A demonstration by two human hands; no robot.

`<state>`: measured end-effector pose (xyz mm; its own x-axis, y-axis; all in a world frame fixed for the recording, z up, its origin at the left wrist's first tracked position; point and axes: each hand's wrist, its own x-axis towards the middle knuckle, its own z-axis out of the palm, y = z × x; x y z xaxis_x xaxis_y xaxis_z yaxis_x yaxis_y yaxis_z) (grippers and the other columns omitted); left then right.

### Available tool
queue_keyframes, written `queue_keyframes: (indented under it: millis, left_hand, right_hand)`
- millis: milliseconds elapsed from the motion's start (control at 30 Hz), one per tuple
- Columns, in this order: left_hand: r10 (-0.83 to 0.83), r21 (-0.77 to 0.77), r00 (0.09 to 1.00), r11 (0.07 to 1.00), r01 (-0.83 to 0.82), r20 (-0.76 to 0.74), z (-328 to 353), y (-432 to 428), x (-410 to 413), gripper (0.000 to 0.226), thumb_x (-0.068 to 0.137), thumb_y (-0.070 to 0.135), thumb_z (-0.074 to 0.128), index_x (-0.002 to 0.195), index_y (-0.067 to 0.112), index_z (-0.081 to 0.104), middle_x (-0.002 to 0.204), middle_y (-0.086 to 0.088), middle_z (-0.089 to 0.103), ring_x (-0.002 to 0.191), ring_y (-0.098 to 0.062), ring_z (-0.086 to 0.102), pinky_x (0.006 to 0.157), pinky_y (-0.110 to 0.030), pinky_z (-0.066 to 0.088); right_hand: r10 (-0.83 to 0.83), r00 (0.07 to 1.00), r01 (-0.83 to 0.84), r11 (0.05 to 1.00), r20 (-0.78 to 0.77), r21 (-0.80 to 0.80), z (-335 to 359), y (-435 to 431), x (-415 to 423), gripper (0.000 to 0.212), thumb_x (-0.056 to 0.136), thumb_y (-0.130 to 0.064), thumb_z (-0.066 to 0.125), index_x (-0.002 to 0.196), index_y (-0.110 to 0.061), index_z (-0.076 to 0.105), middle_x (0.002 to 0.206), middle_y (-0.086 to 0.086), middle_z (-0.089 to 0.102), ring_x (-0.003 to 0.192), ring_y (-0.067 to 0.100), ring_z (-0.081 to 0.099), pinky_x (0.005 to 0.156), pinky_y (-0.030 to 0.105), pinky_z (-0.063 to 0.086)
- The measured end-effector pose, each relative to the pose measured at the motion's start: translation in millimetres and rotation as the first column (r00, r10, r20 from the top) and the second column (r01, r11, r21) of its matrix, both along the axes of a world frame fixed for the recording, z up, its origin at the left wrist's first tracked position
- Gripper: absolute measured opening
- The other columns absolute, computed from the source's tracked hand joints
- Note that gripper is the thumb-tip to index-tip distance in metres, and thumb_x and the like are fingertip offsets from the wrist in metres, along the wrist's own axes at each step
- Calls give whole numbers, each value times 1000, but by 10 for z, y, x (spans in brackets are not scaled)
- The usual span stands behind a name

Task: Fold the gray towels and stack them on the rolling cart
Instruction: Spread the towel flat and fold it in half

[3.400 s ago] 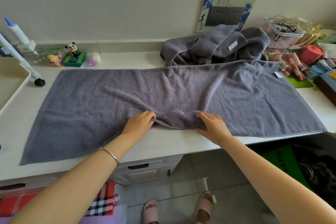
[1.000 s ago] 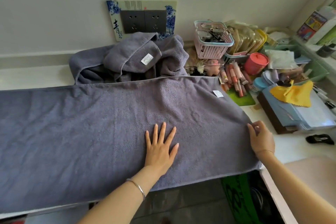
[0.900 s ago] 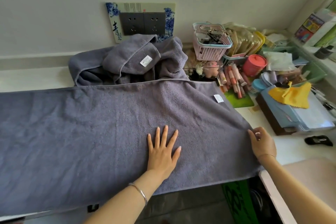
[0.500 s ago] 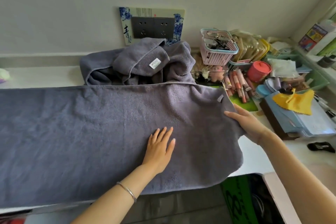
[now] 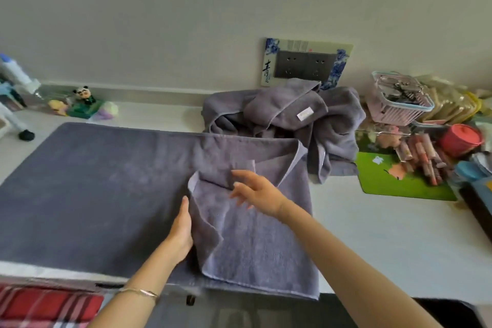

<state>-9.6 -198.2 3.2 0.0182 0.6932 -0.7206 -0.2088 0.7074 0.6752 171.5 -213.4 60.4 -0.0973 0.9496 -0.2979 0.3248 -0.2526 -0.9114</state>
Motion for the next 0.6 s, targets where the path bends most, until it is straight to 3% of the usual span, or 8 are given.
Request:
queue_keyframes:
  millis: [33,100,200,300,367,433,500,600]
  left_hand:
    - [31,6,996,1000,-31,-80,-12,20,-95,49,95,51,42,112,9,60,115,-6,60,103,-26,57,86,-33,43]
    - [-49,23,994,998,51,-95,-63,23,-190,34,93,42,53,103,10,61,111,-8,63,95,-23,59,84,-33,44]
    - [-280,71,939,952,299,-201,-118,-16,-248,30,89,29,64,116,15,60,108,-4,66,93,-18,62,75,-31,48]
    - [-343,95,891,918,385,-296,-76,-34,-191,35,86,29,68,119,24,56,113,2,64,98,-15,59,80,-30,47]
    - [-369,36,887,919,393,-278,-38,-41,-143,35,85,34,68,116,25,54,110,3,63,97,-16,59,83,-33,47]
    - [-411,-17,880,908,419,-238,-33,-87,-95,34,85,36,67,114,25,53,107,3,63,97,-17,59,86,-35,47]
    - [-458,-42,863,887,460,-211,-42,-166,-36,33,85,37,67,113,25,54,106,3,64,98,-17,60,87,-36,49]
    - [-494,-77,857,869,488,-145,-64,-292,66,34,85,37,67,112,20,56,104,1,66,97,-18,63,86,-39,53]
  right_hand:
    - [-44,990,40,999,137,30,-148,-33,68,33,97,-21,49,130,-18,49,101,5,67,86,19,63,81,32,52]
    - [-131,927,97,989,351,112,-404,-179,272,27,95,-22,52,122,-21,57,111,-1,63,101,17,58,93,28,44]
    - [-120,815,25,985,566,172,-709,-409,506,36,95,-34,48,129,-22,53,132,-4,52,123,17,47,105,29,36]
    - [-81,609,-59,987,789,146,-977,-611,609,68,87,-62,15,143,-29,35,152,-6,31,142,18,25,116,36,14]
    - [-118,537,-35,986,835,162,-1080,-743,657,79,84,-71,-4,145,-34,30,155,-8,24,145,15,15,117,35,2]
    - [-148,507,-6,985,849,175,-1133,-865,759,81,83,-69,-13,145,-37,27,155,-9,22,145,13,13,116,35,-1]
    - [-142,484,20,988,863,151,-1138,-989,911,77,84,-68,-12,145,-39,24,155,-11,21,145,11,12,115,36,-2]
    - [-99,420,44,995,902,89,-1127,-1162,1106,69,91,-63,-4,143,-37,32,151,-7,34,141,11,22,113,38,-3]
